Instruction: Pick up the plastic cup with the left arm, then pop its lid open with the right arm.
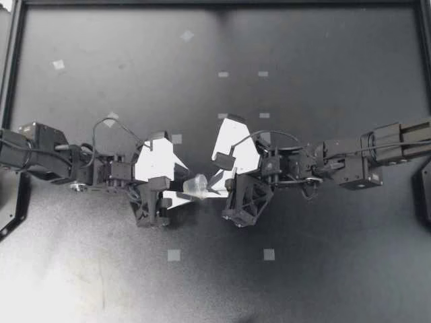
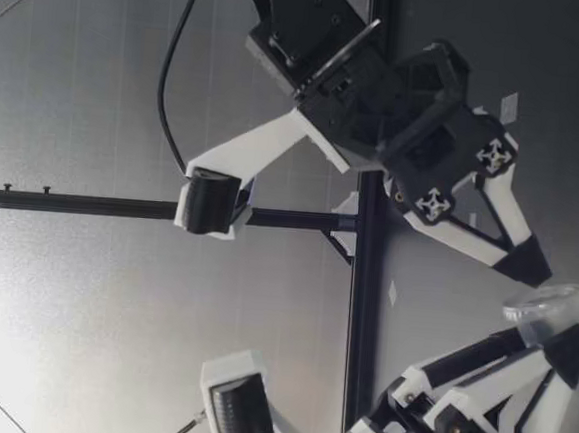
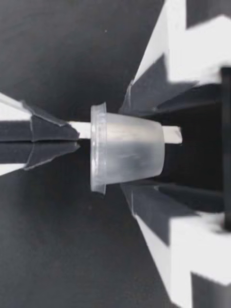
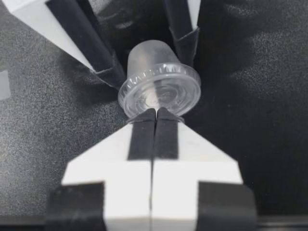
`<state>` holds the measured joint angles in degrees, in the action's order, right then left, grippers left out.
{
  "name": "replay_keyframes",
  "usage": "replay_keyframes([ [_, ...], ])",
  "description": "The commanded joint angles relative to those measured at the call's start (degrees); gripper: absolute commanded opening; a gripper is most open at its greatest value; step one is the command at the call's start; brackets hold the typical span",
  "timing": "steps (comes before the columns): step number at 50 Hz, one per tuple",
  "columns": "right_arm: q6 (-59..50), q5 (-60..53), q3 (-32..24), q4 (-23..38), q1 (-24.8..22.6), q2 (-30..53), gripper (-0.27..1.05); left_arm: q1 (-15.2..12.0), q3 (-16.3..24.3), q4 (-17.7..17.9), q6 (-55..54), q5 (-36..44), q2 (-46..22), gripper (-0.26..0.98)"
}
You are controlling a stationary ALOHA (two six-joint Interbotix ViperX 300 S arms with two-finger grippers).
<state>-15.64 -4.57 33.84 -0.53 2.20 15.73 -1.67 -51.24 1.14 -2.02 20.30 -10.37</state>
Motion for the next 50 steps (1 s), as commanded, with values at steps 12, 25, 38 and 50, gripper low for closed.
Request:
replay_keyframes([
  [12, -1.3, 0.2, 0.5, -0.1, 0.8, -5.6, -0.10, 0.0, 0.7, 0.0, 0.2, -0.5, 0.8, 0.26],
  [25, -7.8, -4.2, 11.3, -0.2, 2.2, -26.0, 0.05, -0.8, -1.8, 0.0, 1.6, 6.7, 9.9, 0.26],
  [38, -36.0, -35.0, 25.8, -0.1, 1.8, -32.8, 0.74, -1.6, -10.1, 3.4, 6.9, 37.4, 19.4, 0.26],
  [50, -57.0, -68.3, 21.2, 3.6, 1.8, -10.9, 0.69, -1.5, -9.7, 3.5, 6.7, 39.8, 17.2, 0.26],
])
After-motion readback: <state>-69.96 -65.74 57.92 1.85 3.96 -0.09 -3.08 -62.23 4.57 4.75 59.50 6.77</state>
